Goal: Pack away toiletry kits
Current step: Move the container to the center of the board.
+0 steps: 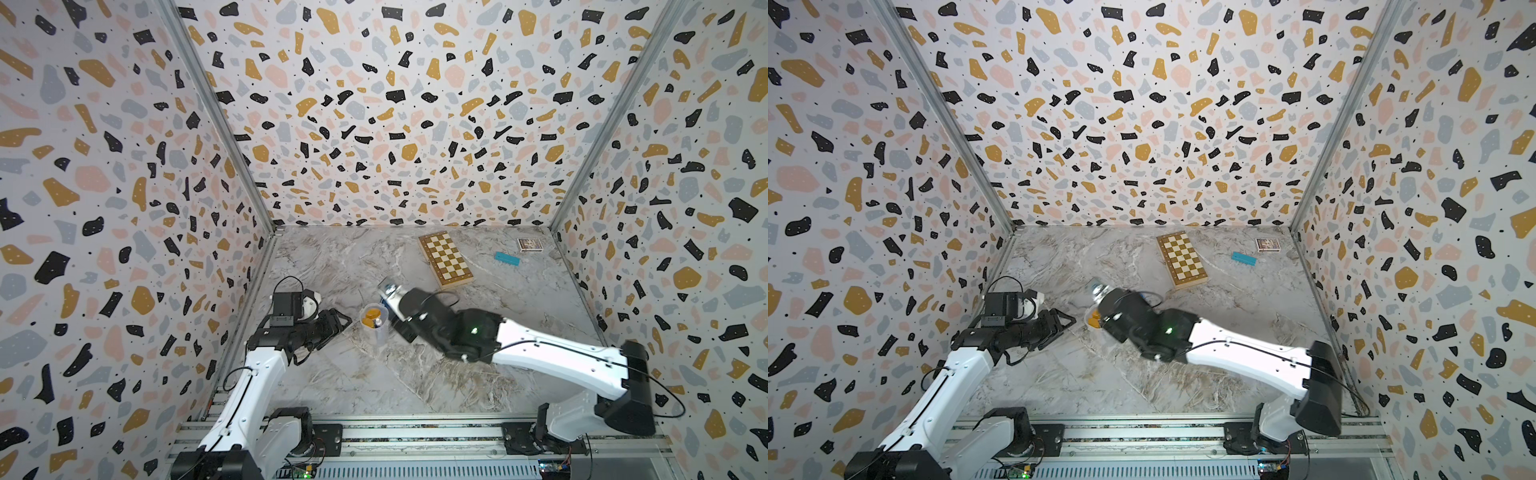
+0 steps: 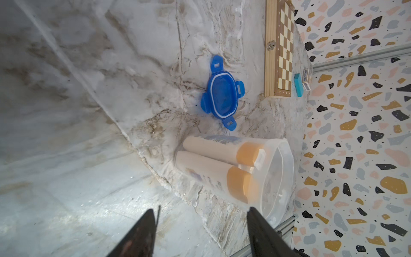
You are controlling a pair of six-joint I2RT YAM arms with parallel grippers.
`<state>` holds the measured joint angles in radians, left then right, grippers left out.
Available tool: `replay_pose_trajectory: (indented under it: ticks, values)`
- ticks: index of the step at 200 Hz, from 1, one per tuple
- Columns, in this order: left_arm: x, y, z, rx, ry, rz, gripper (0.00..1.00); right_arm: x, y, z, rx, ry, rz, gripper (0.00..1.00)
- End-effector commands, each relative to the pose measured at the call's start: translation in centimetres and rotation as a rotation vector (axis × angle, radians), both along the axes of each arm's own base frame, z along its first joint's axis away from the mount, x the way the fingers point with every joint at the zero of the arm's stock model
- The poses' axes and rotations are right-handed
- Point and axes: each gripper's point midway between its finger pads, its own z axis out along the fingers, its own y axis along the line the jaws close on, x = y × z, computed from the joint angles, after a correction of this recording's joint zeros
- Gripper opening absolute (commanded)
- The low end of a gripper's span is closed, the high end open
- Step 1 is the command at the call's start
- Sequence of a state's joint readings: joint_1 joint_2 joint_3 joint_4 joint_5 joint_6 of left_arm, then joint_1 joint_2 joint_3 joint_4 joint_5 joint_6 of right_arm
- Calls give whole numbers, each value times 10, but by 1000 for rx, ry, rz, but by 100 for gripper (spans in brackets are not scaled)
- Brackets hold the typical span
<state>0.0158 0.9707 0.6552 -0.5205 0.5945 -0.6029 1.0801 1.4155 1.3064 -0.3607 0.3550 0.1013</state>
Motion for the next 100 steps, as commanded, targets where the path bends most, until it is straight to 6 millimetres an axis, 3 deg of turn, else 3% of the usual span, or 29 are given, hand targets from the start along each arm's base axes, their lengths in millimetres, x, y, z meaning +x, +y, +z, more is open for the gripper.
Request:
replay_pose_trajectory:
  ticks: [1, 30, 70, 100]
  values:
    - [9, -3, 13, -2, -75, -11, 68, 15, -17, -17, 272, 269, 41, 48]
    - [17, -3, 4, -9, -45, 10, 68, 39, -43, -43, 371, 416, 7, 47]
    - [30, -11, -31, -53, 77, 8, 56, 57, -51, -83, 460, 620, -39, 46]
    - [32, -30, -48, -45, 105, -58, 51, 72, -48, -120, 532, 810, -30, 46]
